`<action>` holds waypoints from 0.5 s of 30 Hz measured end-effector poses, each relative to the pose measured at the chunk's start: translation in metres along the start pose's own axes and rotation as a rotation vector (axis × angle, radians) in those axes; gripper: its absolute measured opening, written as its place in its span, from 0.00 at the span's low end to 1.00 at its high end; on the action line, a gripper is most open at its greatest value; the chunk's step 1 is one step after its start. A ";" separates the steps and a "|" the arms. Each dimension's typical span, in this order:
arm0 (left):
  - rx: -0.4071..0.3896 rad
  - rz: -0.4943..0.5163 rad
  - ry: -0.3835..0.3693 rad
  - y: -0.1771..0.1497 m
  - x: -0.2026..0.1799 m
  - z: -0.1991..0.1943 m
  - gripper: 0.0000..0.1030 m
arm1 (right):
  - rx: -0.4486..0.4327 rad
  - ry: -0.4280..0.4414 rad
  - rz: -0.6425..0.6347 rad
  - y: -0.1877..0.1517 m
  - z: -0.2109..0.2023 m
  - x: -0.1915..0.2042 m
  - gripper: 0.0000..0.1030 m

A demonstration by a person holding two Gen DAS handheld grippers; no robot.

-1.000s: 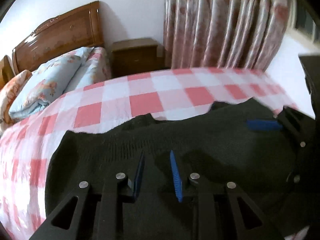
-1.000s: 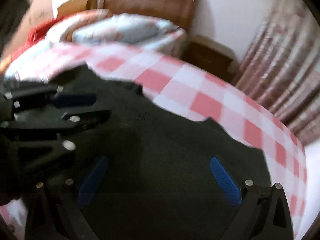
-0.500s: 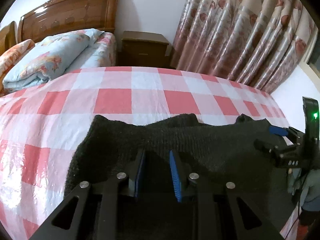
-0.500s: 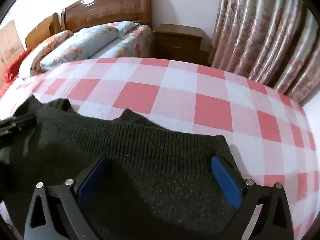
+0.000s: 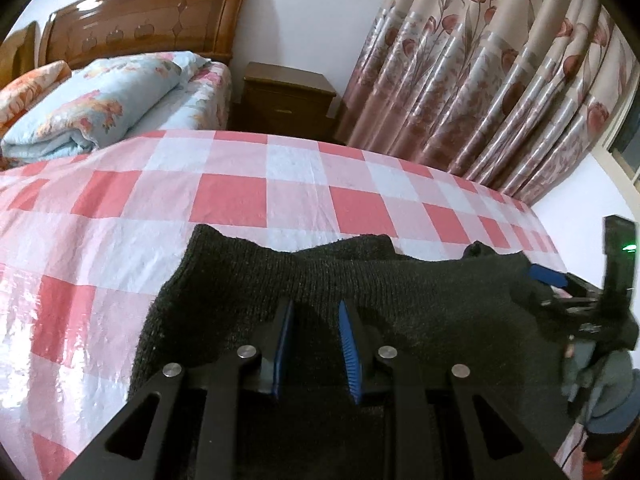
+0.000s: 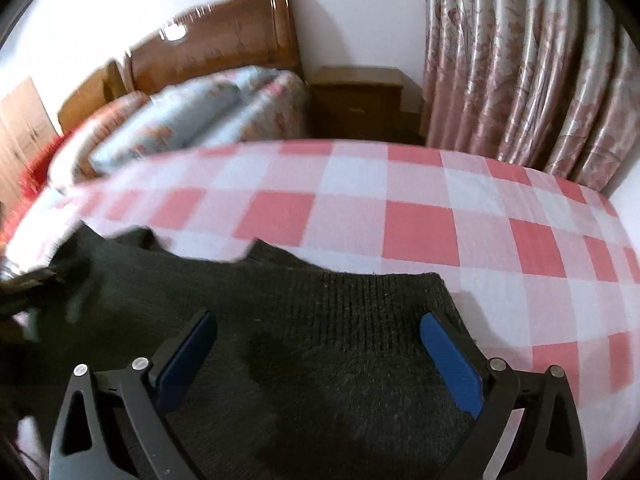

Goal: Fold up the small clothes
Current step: 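Lower the folded edge onto the sweater with both tools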

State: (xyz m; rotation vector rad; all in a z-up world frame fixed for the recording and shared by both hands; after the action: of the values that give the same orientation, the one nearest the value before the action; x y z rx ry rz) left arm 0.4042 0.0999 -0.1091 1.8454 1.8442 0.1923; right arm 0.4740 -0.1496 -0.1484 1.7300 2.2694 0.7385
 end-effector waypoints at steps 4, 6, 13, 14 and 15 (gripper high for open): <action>-0.073 0.026 0.142 -0.017 -0.010 -0.035 0.24 | -0.154 0.043 0.077 -0.022 -0.074 -0.009 1.00; -0.100 0.053 0.099 -0.035 -0.025 -0.053 0.25 | -0.203 0.031 0.107 -0.051 -0.112 -0.021 1.00; -0.053 0.116 0.113 -0.088 -0.040 -0.049 0.25 | -0.141 0.225 0.358 -0.194 -0.146 -0.050 1.00; -0.073 0.124 0.119 -0.091 -0.041 -0.048 0.25 | -0.124 0.260 0.382 -0.210 -0.143 -0.047 1.00; -0.088 0.127 0.120 -0.092 -0.042 -0.047 0.26 | -0.109 0.296 0.423 -0.226 -0.137 -0.046 1.00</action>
State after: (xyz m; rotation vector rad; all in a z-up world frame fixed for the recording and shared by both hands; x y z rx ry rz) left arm 0.2980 0.0663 -0.0995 1.9283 1.7673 0.4314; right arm 0.2361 -0.2737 -0.1498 2.1995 1.9924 1.2491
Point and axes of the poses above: each gripper's, at about its wrist camera, not at the fingertips, and z roughly the way its jaws point, x to its left, y to its top, the point moved 7 cm from there along z, roughly the way its jaws point, and after that the axes turned 9 degrees about x, right-handed, at the moved point
